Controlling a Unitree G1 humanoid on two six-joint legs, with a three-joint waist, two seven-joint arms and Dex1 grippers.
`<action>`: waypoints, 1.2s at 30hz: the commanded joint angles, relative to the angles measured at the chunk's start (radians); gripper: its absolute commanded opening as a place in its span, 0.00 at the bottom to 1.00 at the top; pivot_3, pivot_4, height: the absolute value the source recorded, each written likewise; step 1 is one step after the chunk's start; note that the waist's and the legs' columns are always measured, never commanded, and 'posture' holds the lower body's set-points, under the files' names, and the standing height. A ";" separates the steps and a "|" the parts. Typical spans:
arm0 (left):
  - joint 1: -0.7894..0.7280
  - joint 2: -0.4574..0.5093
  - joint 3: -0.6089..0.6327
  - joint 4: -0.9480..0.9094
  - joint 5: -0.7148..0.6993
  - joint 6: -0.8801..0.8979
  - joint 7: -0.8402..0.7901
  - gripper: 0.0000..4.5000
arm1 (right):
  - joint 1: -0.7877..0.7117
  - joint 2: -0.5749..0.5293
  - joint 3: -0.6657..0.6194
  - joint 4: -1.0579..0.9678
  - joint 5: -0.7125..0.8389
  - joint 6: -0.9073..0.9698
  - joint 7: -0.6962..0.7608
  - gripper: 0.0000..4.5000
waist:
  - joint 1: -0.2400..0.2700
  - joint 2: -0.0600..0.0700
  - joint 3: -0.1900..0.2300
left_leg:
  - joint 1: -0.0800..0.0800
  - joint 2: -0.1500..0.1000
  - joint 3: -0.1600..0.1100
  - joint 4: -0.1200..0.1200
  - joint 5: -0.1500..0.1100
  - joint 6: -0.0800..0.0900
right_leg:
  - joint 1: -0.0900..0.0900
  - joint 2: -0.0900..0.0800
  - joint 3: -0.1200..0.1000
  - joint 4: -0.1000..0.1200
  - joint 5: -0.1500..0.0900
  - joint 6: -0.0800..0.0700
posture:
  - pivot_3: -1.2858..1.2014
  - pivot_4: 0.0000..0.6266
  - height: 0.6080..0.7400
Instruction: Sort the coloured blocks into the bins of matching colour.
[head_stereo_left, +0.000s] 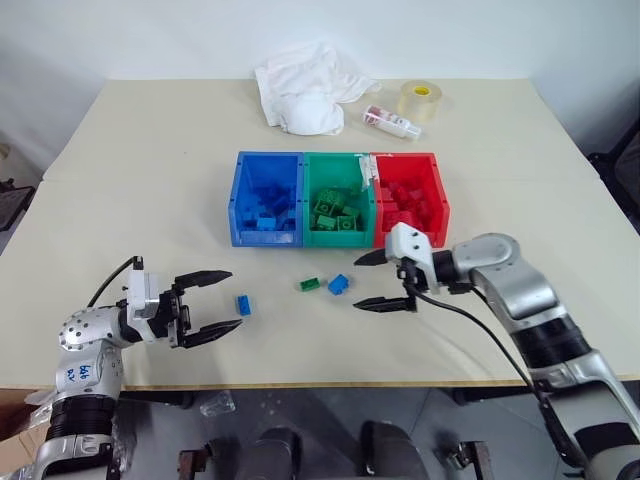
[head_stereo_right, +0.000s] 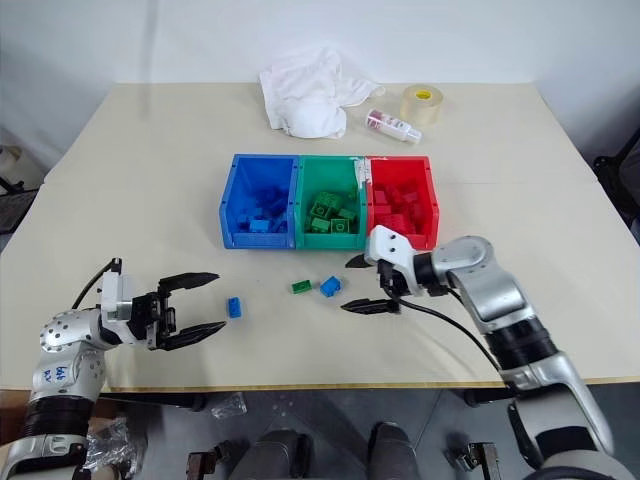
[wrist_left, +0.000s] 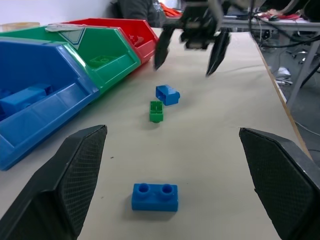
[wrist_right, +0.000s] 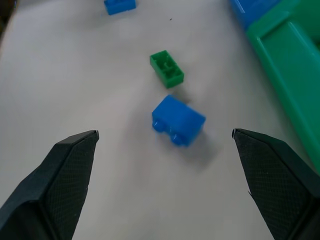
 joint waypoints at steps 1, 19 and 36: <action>0.032 -0.001 0.023 -0.063 -0.029 0.005 0.019 1.00 | -0.053 0.044 0.013 0.104 -0.039 -0.094 0.007 1.00 | 0.000 0.000 0.000 | 0.000 0.000 0.000 0.000 0.000 0.000 | 0.000 0.000 0.000 0.000 0.000 0.000 | 0.52 0.24 1.00; 0.056 -0.012 0.028 -0.088 -0.032 0.006 0.059 1.00 | -0.071 0.126 -0.030 0.137 -0.049 -0.166 -0.006 0.01 | -0.024 0.000 0.000 | 0.000 0.000 -0.002 -0.001 0.000 0.000 | 0.000 0.000 -0.001 0.001 0.000 0.000 | 0.52 0.24 1.00; 0.040 -0.032 0.027 -0.059 -0.024 -0.018 0.060 1.00 | -0.062 0.119 -0.015 -0.014 -0.042 0.014 -0.017 0.53 | -0.023 0.000 0.000 | 0.000 0.000 -0.001 -0.001 0.000 0.000 | 0.000 0.000 -0.001 0.001 0.000 0.000 | 0.52 0.24 1.00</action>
